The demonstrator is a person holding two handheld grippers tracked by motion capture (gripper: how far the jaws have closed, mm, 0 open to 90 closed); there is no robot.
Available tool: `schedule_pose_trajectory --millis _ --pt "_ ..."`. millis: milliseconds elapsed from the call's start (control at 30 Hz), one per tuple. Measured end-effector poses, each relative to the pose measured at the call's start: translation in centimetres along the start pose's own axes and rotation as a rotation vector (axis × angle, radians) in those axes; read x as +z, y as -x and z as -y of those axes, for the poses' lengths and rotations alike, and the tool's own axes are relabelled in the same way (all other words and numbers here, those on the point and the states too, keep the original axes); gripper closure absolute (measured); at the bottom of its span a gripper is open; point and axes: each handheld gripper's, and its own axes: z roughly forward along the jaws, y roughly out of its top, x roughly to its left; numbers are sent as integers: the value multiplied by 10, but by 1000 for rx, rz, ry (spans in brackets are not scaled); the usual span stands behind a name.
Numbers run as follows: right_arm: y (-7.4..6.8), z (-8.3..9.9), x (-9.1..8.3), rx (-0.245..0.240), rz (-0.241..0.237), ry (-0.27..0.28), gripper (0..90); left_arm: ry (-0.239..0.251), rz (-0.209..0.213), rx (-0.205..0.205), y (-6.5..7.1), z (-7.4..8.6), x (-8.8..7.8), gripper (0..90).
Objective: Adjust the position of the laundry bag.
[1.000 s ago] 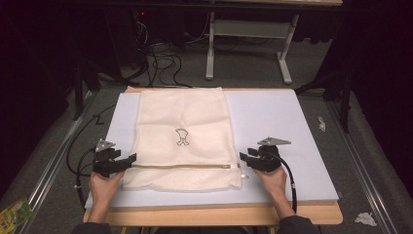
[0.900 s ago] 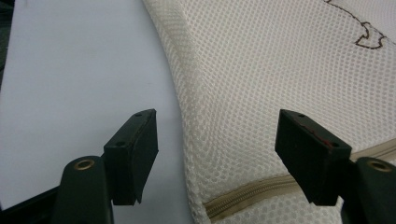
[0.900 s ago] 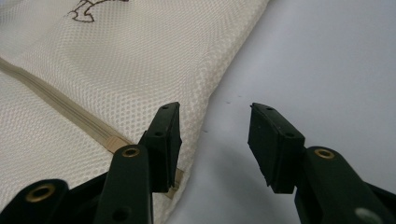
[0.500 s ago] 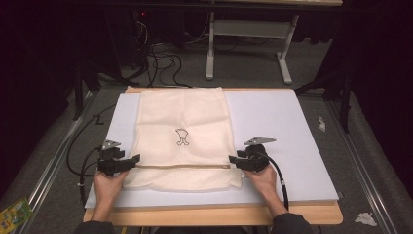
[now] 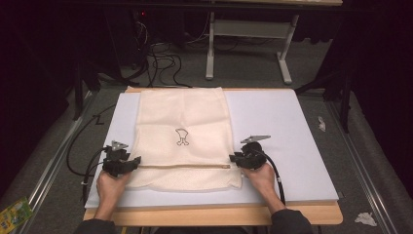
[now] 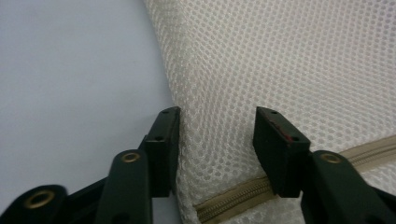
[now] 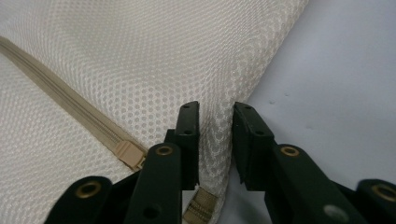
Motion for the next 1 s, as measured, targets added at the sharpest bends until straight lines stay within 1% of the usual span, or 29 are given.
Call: schedule_pose_trajectory --millis 67,100,133,167,200,233,267,300,333,400,433,467,533,567,600,700,767,800,867,900,1000 --pt "-2 -4 1 -19 -9 -29 843 -18 10 17 3 -3 0 612" --pt "-2 -6 2 -22 -15 -44 859 -18 10 17 3 -3 0 642" --pt "-2 -8 2 -24 -22 -56 875 -36 14 30 5 -7 1 681" --pt "-2 -9 2 -20 -27 -63 882 -46 17 42 6 -9 1 755" --pt "-2 -10 2 -29 -31 -70 885 -46 17 42 6 -9 1 792" --pt "-2 -10 2 -29 -31 -70 885 -49 9 51 7 -10 2 792" --pt "0 -12 1 -33 -42 -73 891 -54 8 56 7 -12 2 853" --pt "1 -13 -1 -35 -46 -67 892 -51 10 58 6 -12 2 863" --pt "1 -13 -2 -39 -49 -61 893 -45 18 47 5 -13 1 867" --pt "1 -14 -5 -37 -52 -47 894 -40 20 47 5 -14 0 872" --pt "1 -14 -5 -37 -52 -47 894 -29 24 47 5 -14 -1 872" --pt "2 -14 -7 -42 -53 -40 893 -26 37 34 4 -15 -1 873" --pt "5 -14 -8 -35 -58 -36 893 -22 55 24 2 -18 -1 873" --pt "5 -14 -8 -36 -58 -32 893 -22 55 24 2 -18 -1 872" --pt "5 -14 -9 -34 -55 -31 893 -15 53 28 3 -19 -2 872" --pt "5 -14 -12 -46 -42 -26 893 2 73 23 6 -23 -4 873" --pt "7 -15 -14 -49 -37 -21 894 8 78 22 6 -24 -4 872" --pt "8 -15 -16 -41 -36 -16 893 16 85 17 8 -26 -4 872" --pt "9 -15 -17 -40 -35 -12 894 17 89 17 9 -28 -4 872" --pt "12 -15 -20 -33 -29 -10 894 26 93 13 13 -30 -2 872" --pt "15 -14 -22 -25 -24 -4 893 34 102 8 16 -32 -1 872"
